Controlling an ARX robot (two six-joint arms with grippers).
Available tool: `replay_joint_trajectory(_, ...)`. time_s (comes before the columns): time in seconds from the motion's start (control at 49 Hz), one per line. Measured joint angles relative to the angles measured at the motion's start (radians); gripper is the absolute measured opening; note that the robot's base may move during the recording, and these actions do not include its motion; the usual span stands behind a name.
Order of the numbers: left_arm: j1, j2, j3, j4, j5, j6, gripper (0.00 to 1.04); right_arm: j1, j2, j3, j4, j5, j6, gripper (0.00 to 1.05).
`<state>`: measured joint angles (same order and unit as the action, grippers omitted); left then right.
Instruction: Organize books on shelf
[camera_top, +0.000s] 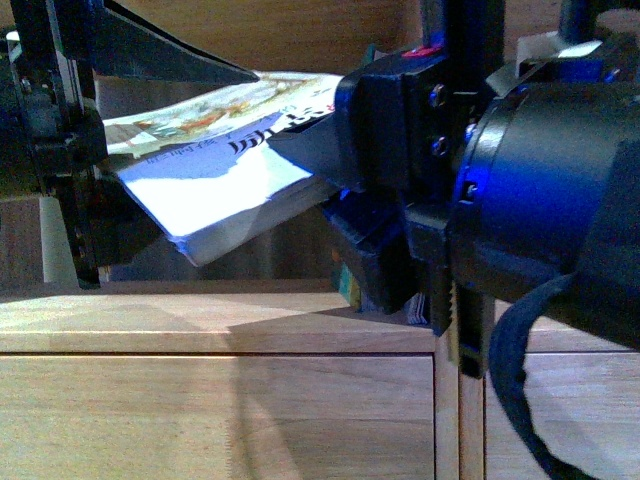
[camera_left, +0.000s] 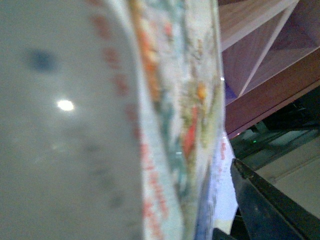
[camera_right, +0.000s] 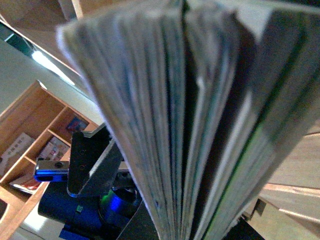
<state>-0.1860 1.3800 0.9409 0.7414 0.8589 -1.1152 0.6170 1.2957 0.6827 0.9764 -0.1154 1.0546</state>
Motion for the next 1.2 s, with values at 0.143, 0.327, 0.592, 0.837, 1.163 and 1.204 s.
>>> replay_joint_trajectory(0.143,0.003,-0.018,-0.03,0.065,0.004,-0.023,0.34,0.019,0.042,0.016,0.047,0.014,0.089,0.07)
replay_joint_trajectory(0.327,0.01,-0.033,-0.045,0.07,-0.006,-0.014,0.19,0.026,0.085,0.019,0.1,0.011,0.178,0.14)
replay_joint_trajectory(0.592,0.016,-0.042,-0.045,0.045,-0.004,0.003,0.19,0.034,0.083,-0.003,0.137,0.006,0.206,0.43)
replay_joint_trajectory(0.837,0.058,-0.042,-0.007,-0.105,-0.108,0.125,0.19,-0.006,0.005,-0.109,0.133,-0.032,0.2,0.74)
replay_joint_trajectory(1.163,0.089,0.077,0.217,-0.394,-0.437,0.529,0.19,-0.239,-0.382,-0.287,-0.133,-0.19,0.031,0.98)
replay_joint_trajectory(1.204,0.079,0.109,0.264,-0.424,-0.484,0.604,0.19,-0.29,-0.462,-0.298,-0.219,-0.202,-0.037,0.98)
